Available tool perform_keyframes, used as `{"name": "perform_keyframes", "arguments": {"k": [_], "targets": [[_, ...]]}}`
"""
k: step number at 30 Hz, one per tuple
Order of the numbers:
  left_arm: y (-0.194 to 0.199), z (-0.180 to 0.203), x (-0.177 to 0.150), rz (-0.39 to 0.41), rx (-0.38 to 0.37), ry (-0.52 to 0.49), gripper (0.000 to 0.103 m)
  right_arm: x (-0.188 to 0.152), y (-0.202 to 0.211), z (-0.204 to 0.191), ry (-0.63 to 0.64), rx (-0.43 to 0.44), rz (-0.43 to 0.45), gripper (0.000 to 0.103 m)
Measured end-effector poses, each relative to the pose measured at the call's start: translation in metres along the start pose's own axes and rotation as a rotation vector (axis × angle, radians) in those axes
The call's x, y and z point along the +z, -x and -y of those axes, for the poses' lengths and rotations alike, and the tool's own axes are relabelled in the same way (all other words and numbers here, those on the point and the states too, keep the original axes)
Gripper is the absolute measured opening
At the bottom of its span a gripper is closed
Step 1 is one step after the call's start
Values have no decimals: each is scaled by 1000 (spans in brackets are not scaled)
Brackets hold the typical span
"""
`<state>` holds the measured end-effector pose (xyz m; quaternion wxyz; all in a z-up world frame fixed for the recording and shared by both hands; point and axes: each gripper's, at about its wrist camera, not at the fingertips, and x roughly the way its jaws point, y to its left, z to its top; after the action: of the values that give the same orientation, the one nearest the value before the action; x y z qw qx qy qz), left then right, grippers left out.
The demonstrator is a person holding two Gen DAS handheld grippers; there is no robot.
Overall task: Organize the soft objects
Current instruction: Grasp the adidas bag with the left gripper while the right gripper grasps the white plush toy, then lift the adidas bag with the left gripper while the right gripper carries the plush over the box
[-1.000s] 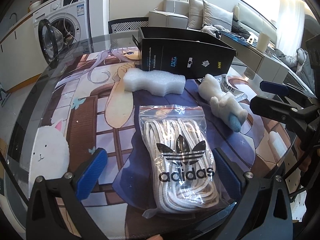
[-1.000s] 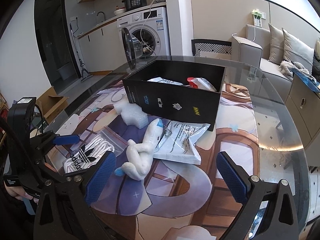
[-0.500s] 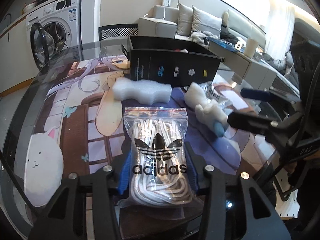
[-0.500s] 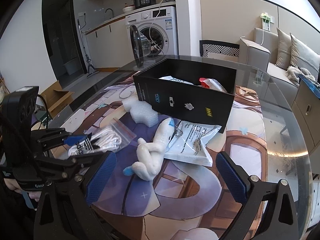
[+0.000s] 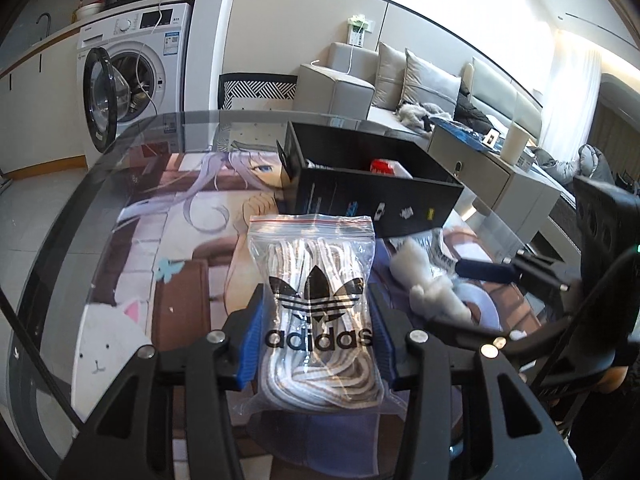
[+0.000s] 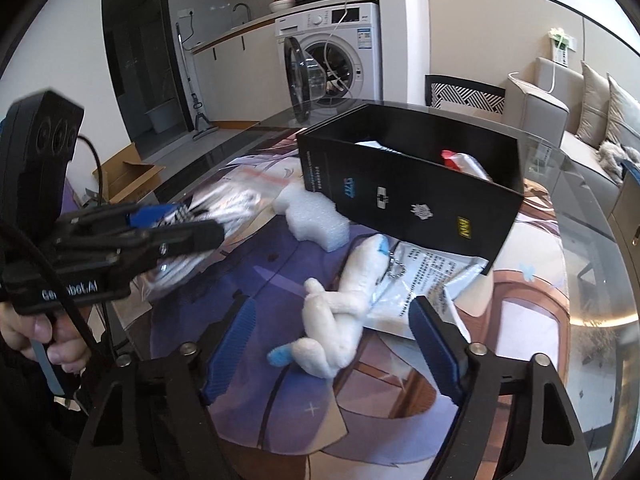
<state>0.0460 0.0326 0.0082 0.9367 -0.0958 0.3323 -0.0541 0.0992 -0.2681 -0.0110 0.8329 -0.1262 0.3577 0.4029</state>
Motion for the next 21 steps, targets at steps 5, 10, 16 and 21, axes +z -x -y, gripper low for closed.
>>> {"name": "perform_keyframes", "arguments": {"k": [5, 10, 16, 21], "targets": [[-2, -2, 10, 21, -9, 8, 46, 0, -10, 1, -2, 16, -20, 64], [-3, -1, 18, 34, -12, 7, 46, 0, -14, 3, -7, 19, -23, 56], [-7, 3, 24, 44, -17, -5, 46, -6, -14, 4, -13, 19, -14, 38], [-10, 5, 31, 51, -19, -8, 46, -9, -10, 3, -14, 18, -2, 31]]}}
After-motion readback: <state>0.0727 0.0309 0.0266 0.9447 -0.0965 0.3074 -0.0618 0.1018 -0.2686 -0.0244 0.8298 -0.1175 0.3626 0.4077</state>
